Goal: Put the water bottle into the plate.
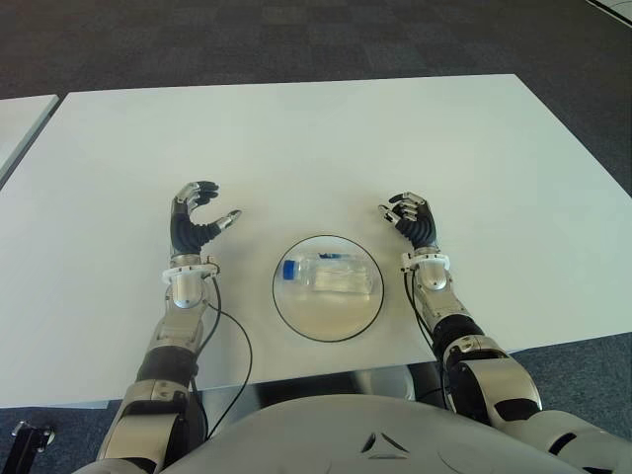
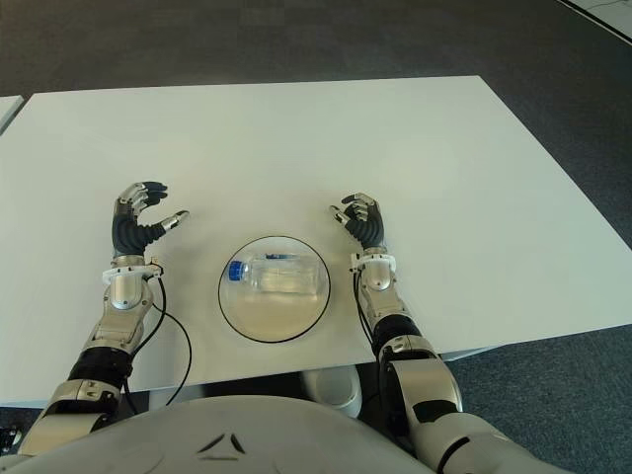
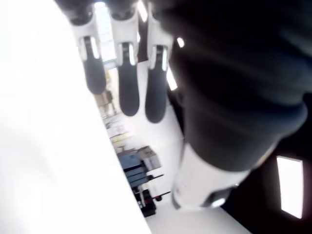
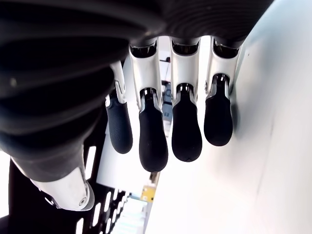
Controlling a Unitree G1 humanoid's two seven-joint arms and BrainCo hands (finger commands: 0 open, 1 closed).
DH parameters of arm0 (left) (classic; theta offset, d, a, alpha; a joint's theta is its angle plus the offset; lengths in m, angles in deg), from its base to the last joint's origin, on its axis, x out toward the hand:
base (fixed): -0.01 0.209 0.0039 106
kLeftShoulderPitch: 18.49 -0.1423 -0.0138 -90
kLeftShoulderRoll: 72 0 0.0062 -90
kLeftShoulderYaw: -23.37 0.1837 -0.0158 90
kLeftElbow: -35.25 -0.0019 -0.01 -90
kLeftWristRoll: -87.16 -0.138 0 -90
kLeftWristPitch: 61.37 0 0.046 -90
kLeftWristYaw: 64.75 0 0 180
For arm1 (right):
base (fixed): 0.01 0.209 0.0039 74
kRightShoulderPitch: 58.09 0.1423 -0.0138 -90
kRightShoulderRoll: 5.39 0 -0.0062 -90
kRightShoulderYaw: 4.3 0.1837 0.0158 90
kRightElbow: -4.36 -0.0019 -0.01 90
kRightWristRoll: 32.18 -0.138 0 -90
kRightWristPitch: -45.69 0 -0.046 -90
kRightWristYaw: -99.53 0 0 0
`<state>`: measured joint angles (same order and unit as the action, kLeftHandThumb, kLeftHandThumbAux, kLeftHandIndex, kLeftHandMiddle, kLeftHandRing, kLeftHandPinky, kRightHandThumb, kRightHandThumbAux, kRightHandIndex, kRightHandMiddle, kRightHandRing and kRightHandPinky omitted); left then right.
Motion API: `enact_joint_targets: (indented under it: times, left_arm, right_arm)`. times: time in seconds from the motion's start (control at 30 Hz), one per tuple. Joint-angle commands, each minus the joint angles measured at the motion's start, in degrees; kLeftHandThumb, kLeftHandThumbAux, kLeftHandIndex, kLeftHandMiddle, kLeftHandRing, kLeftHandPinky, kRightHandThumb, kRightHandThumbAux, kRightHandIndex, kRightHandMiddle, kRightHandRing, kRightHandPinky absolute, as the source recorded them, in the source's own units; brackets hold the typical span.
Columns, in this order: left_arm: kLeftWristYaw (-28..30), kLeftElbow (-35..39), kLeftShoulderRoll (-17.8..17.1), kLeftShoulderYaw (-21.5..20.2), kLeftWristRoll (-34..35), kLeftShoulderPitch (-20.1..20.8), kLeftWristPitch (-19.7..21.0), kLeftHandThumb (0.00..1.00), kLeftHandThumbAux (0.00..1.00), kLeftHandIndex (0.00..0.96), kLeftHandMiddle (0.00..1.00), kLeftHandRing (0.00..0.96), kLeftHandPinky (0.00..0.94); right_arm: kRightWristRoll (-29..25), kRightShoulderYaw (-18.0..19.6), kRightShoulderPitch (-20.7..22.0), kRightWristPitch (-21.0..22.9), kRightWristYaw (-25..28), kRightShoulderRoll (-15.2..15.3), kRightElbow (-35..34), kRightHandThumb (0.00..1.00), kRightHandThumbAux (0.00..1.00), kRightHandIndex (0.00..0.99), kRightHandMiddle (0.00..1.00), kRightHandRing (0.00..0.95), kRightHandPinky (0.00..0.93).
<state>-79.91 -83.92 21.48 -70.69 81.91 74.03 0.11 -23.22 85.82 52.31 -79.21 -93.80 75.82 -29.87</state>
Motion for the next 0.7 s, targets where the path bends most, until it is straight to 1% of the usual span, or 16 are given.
enact_joint_targets:
  times: [0.03,0.13,0.17,0.2,0.23,0.27,0.3,0.37,0.47,0.7]
  left_arm:
    - [4.7,0.8,1.1,-1.2,4.0,-1.0,2.2,0.122,0.942,0.382,0.432,0.429,0.456]
    - [8.8,0.2,2.1,-2.1,8.3,-0.7,2.1,0.171,0.913,0.411,0.453,0.448,0.478]
    - [9.6,0.0,2.3,-2.3,8.9,-0.7,2.0,0.358,0.844,0.415,0.460,0.454,0.487]
    - [10.5,-1.4,2.4,-2.7,9.5,-0.1,1.6,0.425,0.819,0.417,0.462,0.456,0.490]
    - [11.2,-2.5,2.5,-3.0,9.9,0.3,1.2,0.522,0.783,0.419,0.468,0.463,0.497]
    - [11.9,-3.8,2.5,-3.3,10.3,0.8,0.8,0.584,0.760,0.421,0.472,0.468,0.502]
    - [12.4,-4.7,2.5,-3.6,10.6,1.1,0.5,0.624,0.744,0.423,0.478,0.475,0.507]
    - [13.3,-7.5,2.6,-4.1,11.0,2.2,-0.4,0.658,0.731,0.425,0.488,0.486,0.512]
    - [14.5,-10.7,2.7,-4.8,11.4,3.4,-1.6,0.683,0.722,0.426,0.500,0.500,0.516]
    - [18.5,-16.3,3.8,-6.8,14.4,5.7,-2.6,0.696,0.715,0.429,0.548,0.534,0.534]
  right_arm:
    - [0.3,0.0,-0.5,1.3,-0.6,-0.4,0.6,0.710,0.728,0.434,0.676,0.679,0.649]
    - [0.5,0.0,-0.4,1.6,-1.0,-0.4,0.7,0.709,0.728,0.434,0.681,0.681,0.646]
    - [0.5,-0.1,-0.4,1.6,-1.0,-0.3,0.8,0.709,0.728,0.435,0.682,0.680,0.642]
    - [0.5,-0.1,-0.4,1.7,-1.1,-0.3,0.8,0.709,0.728,0.435,0.683,0.680,0.640]
    - [0.6,-0.1,-0.4,1.7,-1.2,-0.3,0.8,0.709,0.728,0.435,0.684,0.680,0.626]
    - [0.6,-0.2,-0.4,1.7,-1.3,-0.3,0.9,0.709,0.728,0.435,0.685,0.679,0.616]
    - [0.7,-0.2,-0.3,1.7,-1.3,-0.3,0.9,0.709,0.728,0.435,0.685,0.679,0.608]
    - [0.7,-0.2,-0.3,1.6,-1.3,-0.3,1.0,0.709,0.728,0.435,0.686,0.679,0.606]
    - [0.7,-0.3,-0.3,1.4,-1.3,-0.3,1.1,0.709,0.728,0.435,0.687,0.678,0.609]
    - [0.6,-0.3,-0.3,1.1,-1.1,-0.3,1.2,0.709,0.729,0.435,0.685,0.680,0.612]
